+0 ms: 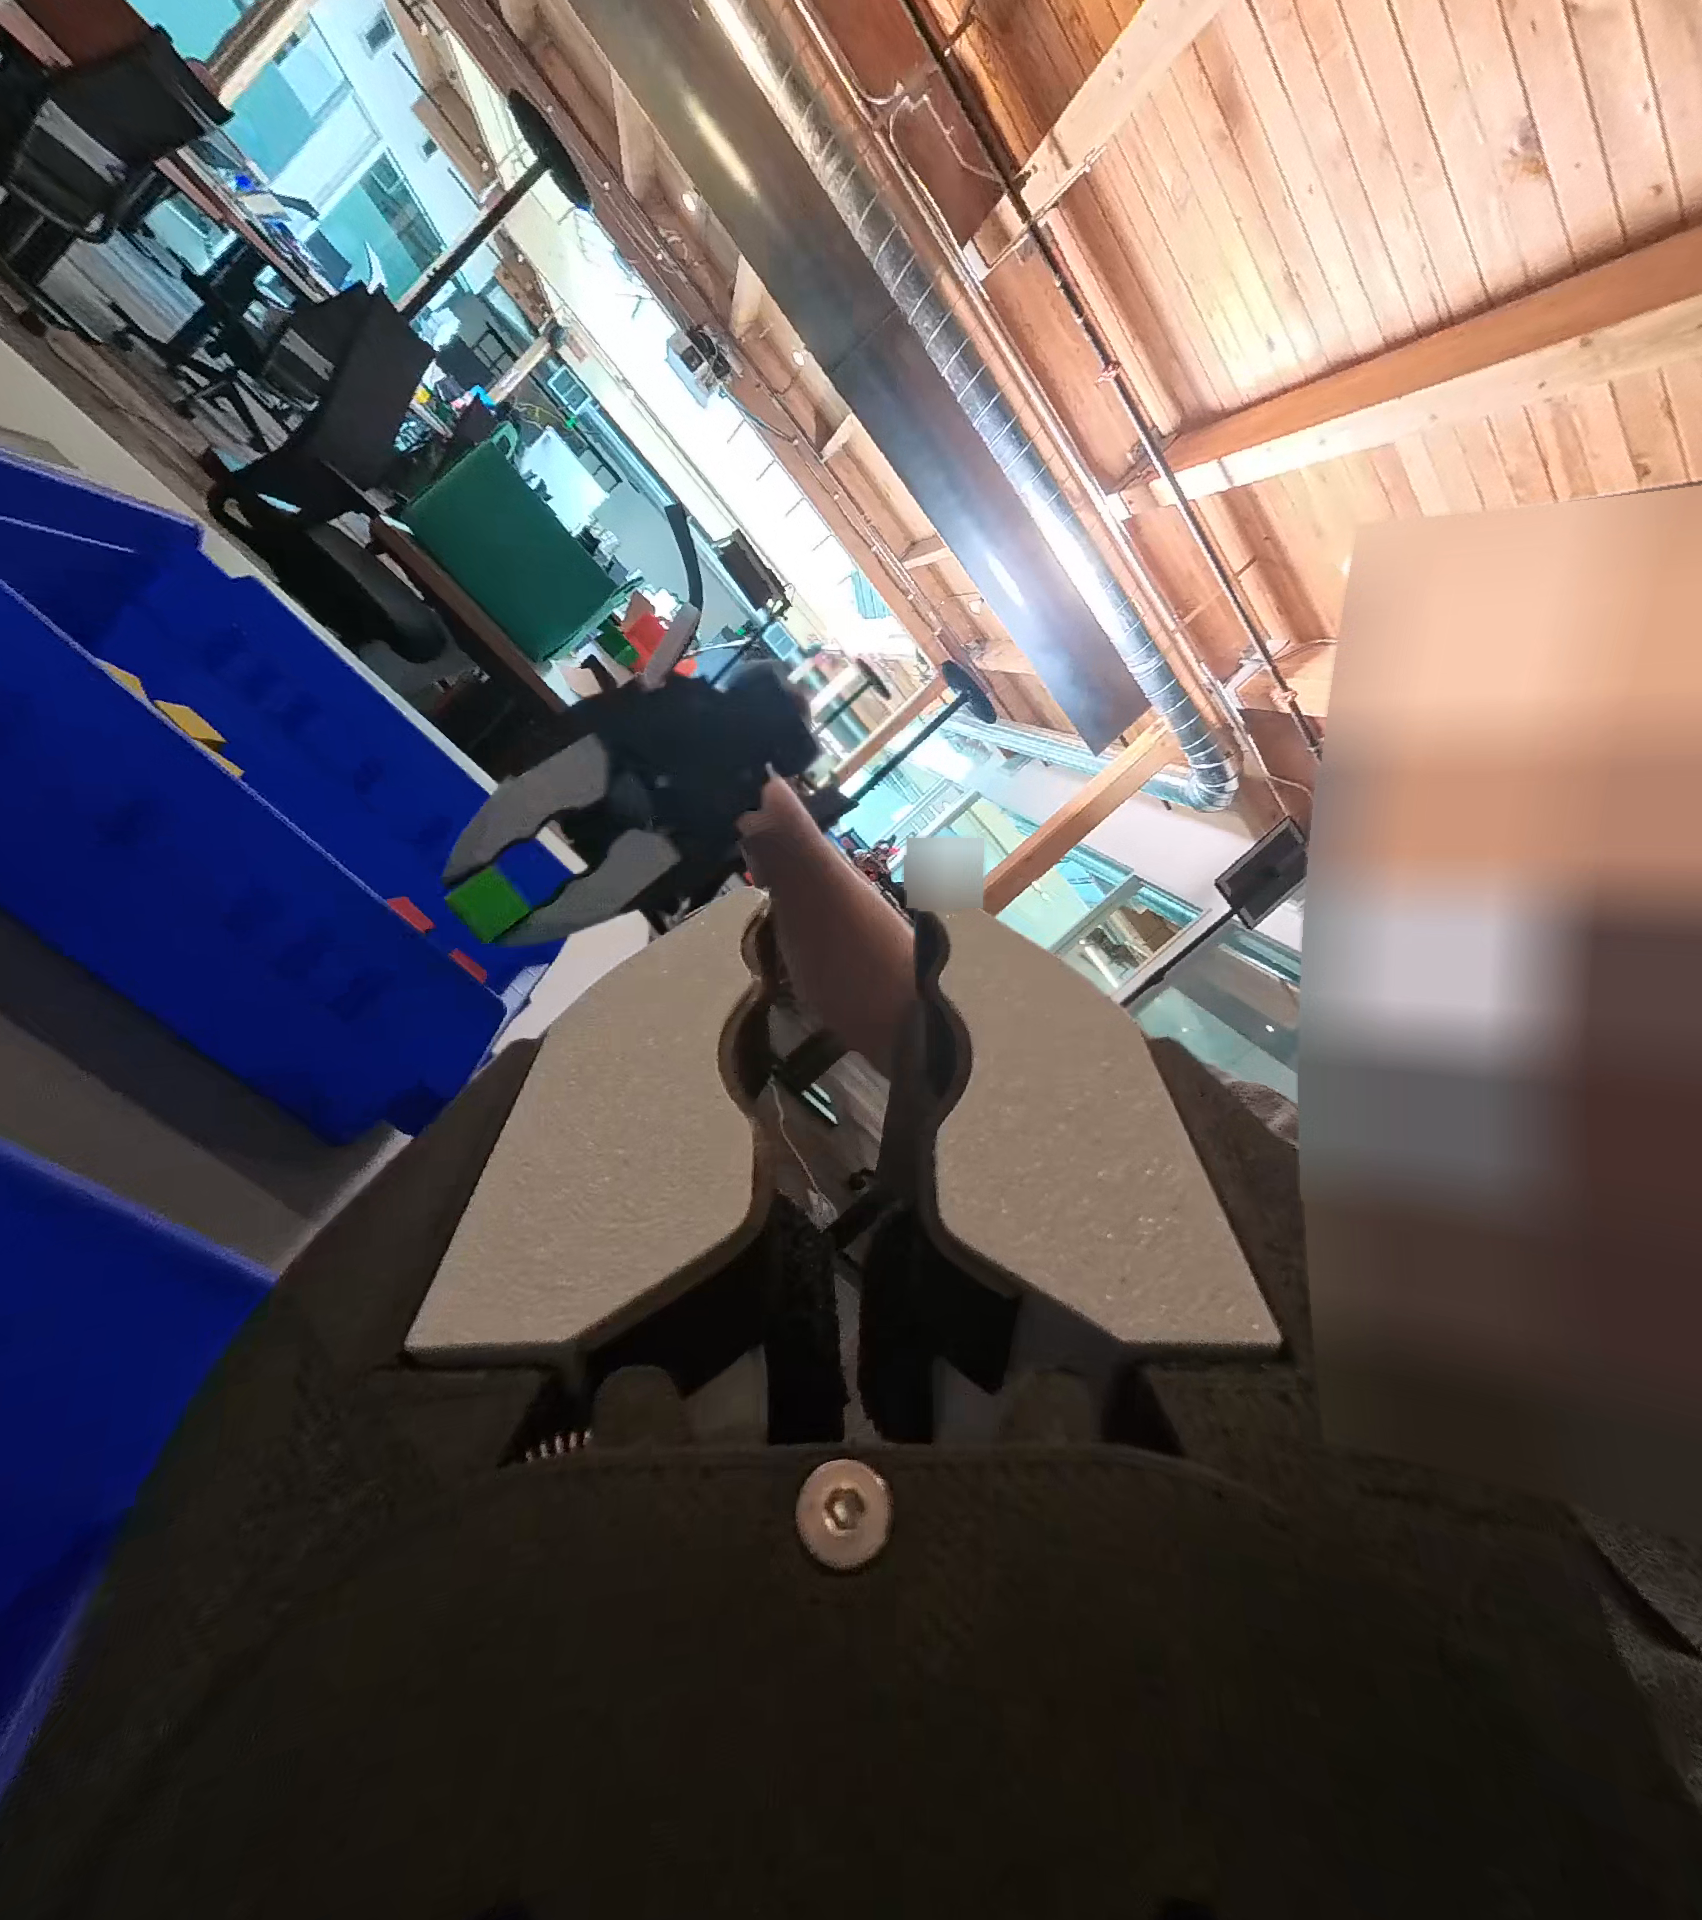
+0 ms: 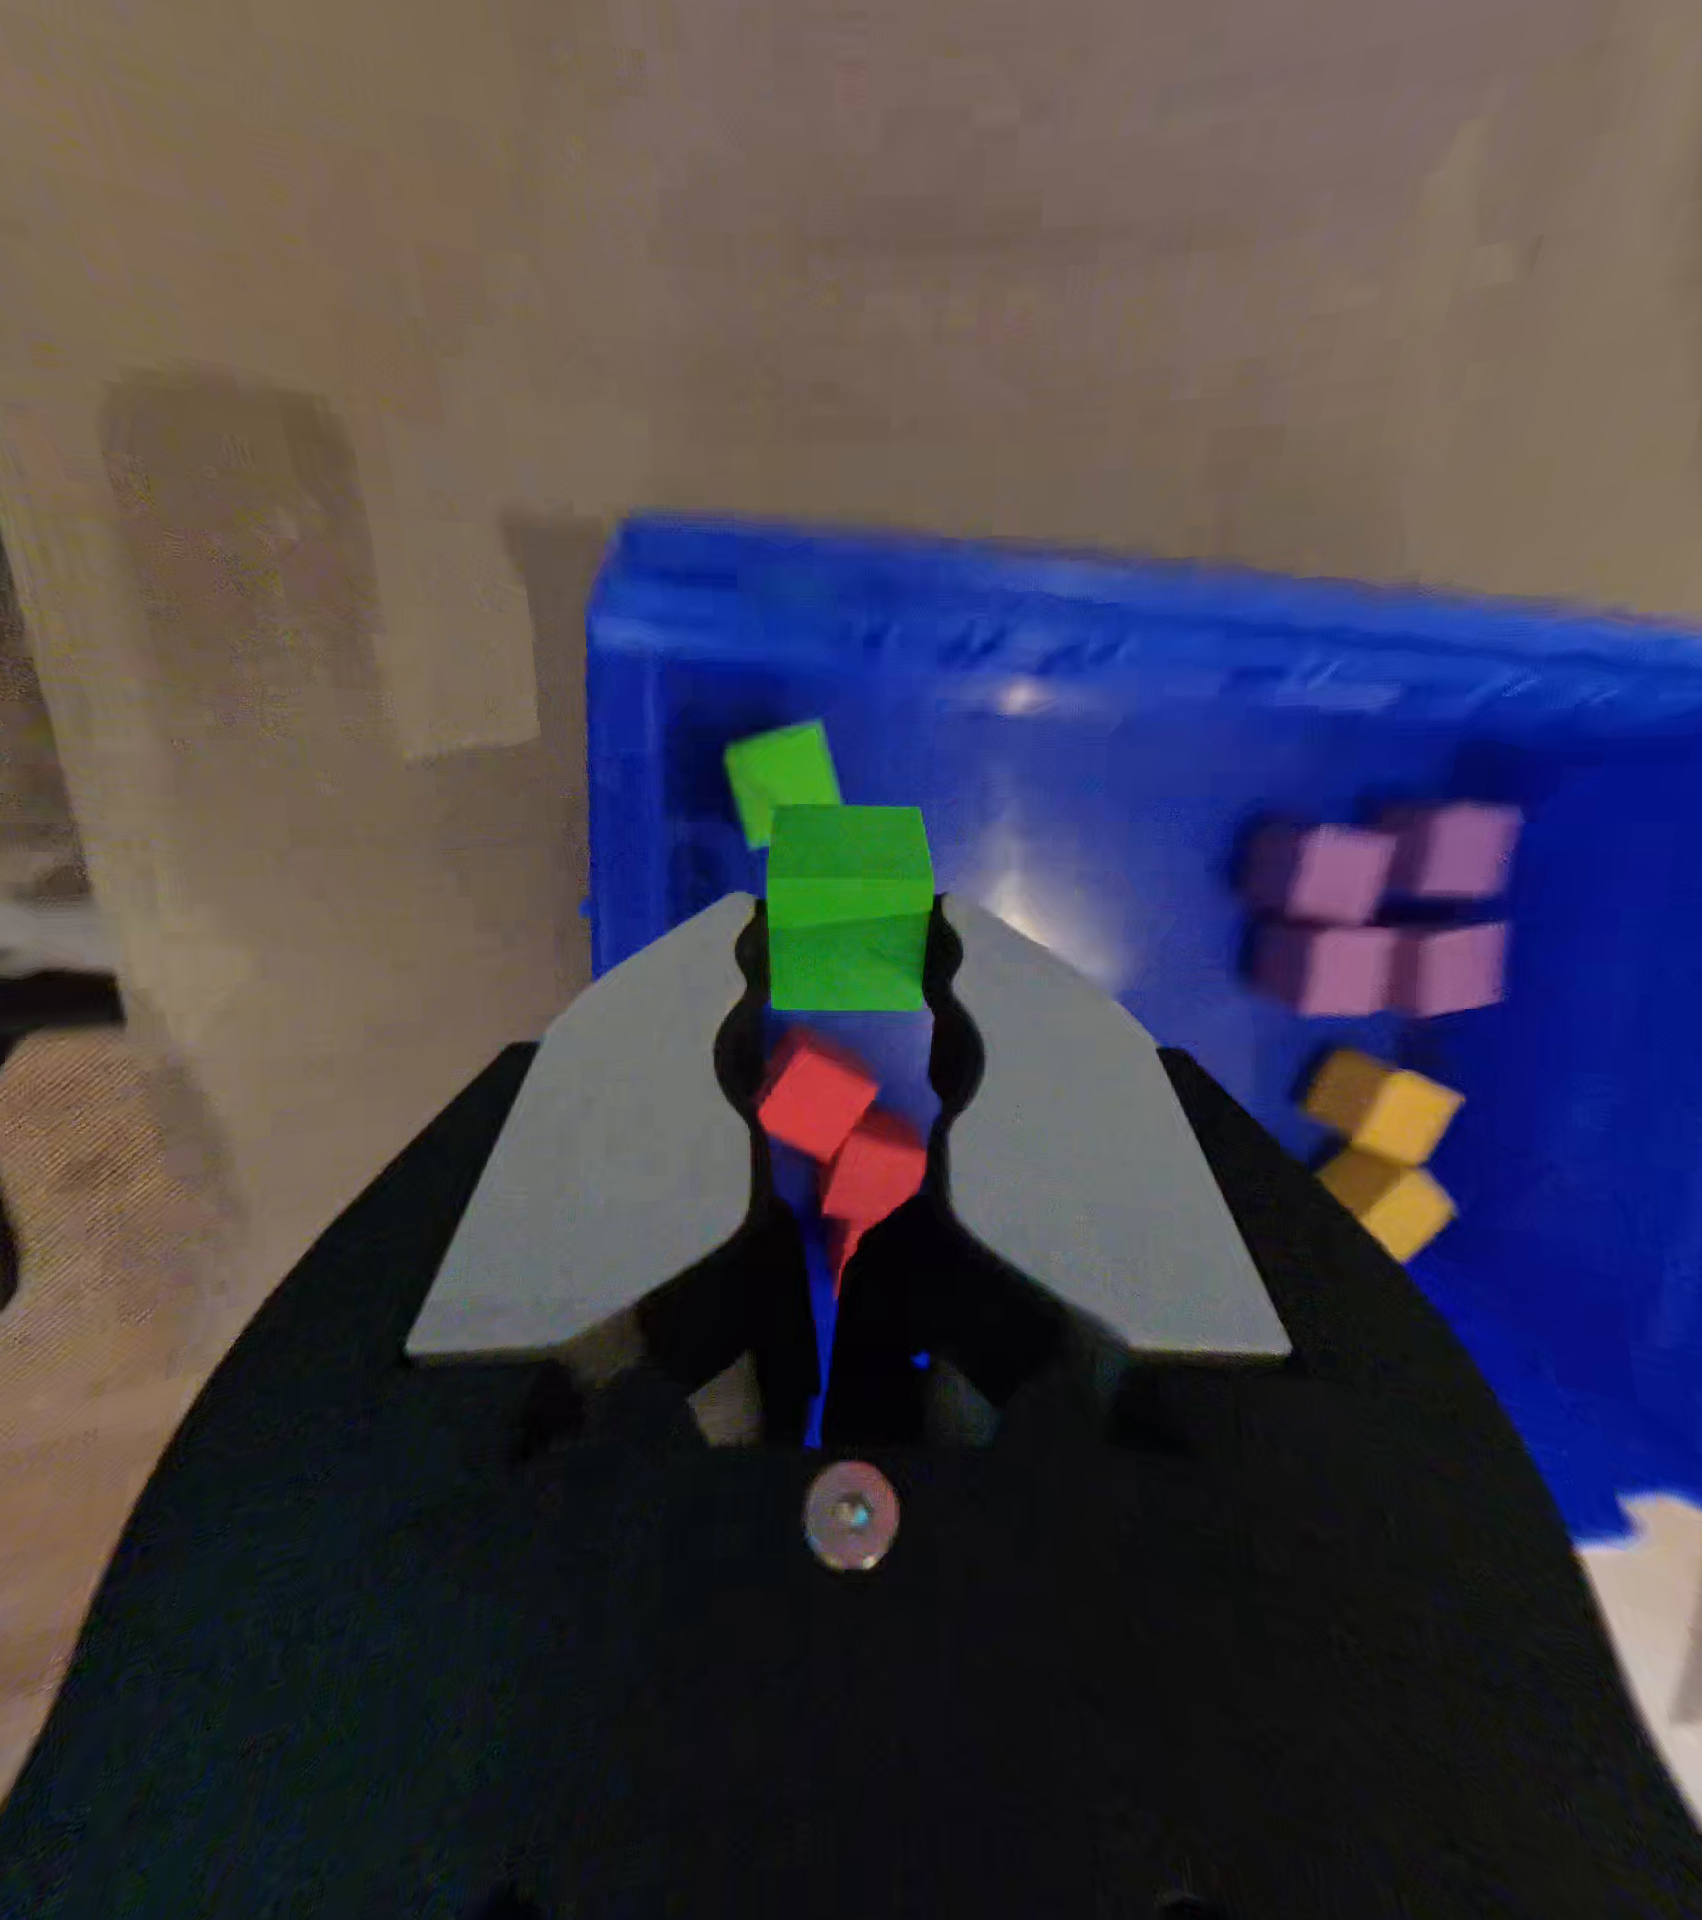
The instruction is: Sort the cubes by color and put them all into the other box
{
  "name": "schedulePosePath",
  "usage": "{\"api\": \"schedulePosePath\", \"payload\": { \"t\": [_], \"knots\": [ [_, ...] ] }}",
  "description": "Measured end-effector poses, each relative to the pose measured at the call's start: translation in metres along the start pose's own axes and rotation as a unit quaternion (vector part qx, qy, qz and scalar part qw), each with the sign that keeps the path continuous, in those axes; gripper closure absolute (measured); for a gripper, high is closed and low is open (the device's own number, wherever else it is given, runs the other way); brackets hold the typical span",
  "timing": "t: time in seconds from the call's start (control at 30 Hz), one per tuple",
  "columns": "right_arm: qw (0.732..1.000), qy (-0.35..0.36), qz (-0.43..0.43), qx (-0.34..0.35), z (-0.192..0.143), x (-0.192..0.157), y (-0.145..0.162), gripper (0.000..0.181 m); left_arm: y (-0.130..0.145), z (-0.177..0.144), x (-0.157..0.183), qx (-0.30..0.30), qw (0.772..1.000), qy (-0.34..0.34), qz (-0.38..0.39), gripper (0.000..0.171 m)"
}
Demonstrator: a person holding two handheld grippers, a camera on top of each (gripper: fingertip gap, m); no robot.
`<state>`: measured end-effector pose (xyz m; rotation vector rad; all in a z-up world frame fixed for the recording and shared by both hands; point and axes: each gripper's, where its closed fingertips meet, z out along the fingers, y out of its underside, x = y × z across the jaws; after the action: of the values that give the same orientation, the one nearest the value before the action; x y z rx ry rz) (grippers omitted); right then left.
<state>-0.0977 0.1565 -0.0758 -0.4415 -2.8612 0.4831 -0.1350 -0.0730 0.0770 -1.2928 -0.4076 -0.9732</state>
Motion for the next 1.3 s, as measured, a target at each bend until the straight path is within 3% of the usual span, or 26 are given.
{"api": "schedulePosePath", "payload": {
  "t": [0.1,0.27,0.57,0.77,0.87,0.93,1.03,1.23,1.3],
  "knots": [
    [0.995,-0.062,0.013,-0.076,0.028,-0.005,0.033,0.153,-0.004,-0.006,-0.005,0.001,1.000,-0.028,0.011,0.147],
    [0.985,-0.111,0.009,-0.132,0.057,-0.013,0.047,0.153,-0.027,-0.039,-0.020,0.032,0.987,-0.145,0.065,0.150],
    [0.982,-0.116,0.016,-0.151,0.071,-0.016,0.048,0.152,-0.040,-0.058,-0.013,0.046,0.979,-0.175,0.090,0.150],
    [0.986,-0.094,0.018,-0.137,0.071,-0.011,0.041,0.141,-0.036,-0.051,-0.017,0.029,0.979,-0.180,0.091,0.150],
    [0.988,-0.081,0.025,-0.131,0.060,-0.005,0.042,0.136,-0.037,-0.054,-0.030,0.004,0.971,-0.217,0.095,0.149],
    [0.991,-0.060,0.032,-0.118,0.047,0.003,0.041,0.136,-0.043,-0.072,-0.060,-0.028,0.940,-0.322,0.112,0.149],
    [0.996,-0.013,0.039,-0.081,0.026,0.014,0.033,0.137,-0.056,-0.112,-0.108,-0.099,0.851,-0.499,0.131,0.143],
    [0.997,0.073,0.015,-0.027,-0.001,0.023,0.011,0.146,-0.075,-0.144,-0.189,-0.228,0.711,-0.654,0.124,0.135],
    [0.996,0.081,-0.001,-0.026,-0.001,0.018,0.007,0.146,-0.081,-0.154,-0.215,-0.249,0.679,-0.683,0.108,0.136]
  ]
}}
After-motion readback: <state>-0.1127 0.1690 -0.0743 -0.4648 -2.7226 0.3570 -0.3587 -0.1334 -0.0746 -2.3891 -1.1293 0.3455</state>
